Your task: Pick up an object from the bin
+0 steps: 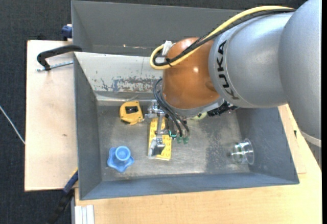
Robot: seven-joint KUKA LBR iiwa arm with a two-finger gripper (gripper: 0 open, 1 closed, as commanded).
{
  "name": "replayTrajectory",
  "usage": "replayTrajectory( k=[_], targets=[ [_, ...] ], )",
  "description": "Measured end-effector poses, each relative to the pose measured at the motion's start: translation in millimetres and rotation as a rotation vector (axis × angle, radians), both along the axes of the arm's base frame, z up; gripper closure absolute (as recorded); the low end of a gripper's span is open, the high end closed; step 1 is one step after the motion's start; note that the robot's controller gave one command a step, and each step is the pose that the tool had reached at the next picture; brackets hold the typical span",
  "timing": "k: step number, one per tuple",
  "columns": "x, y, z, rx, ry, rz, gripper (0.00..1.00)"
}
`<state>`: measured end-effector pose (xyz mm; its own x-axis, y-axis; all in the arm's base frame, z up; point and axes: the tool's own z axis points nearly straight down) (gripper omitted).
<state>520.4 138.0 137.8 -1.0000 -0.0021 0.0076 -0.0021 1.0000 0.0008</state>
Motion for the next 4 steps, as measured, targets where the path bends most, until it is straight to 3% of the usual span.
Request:
replayTrajectory(
  k=[1, 2, 3, 4],
  targets=[
    [2.1, -0.6, 4.6, 0.001, -0.008, -0.002, 0.00],
    [15.9, -20.2, -29.1, 0.003, -0.015, 0.256, 0.00],
    [22.3, -38.9, -29.0, 0.002, -0.010, 0.468, 0.00],
    [34.0, -43.5, -29.6, 0.002, -0.016, 0.749, 0.00]
  ],
)
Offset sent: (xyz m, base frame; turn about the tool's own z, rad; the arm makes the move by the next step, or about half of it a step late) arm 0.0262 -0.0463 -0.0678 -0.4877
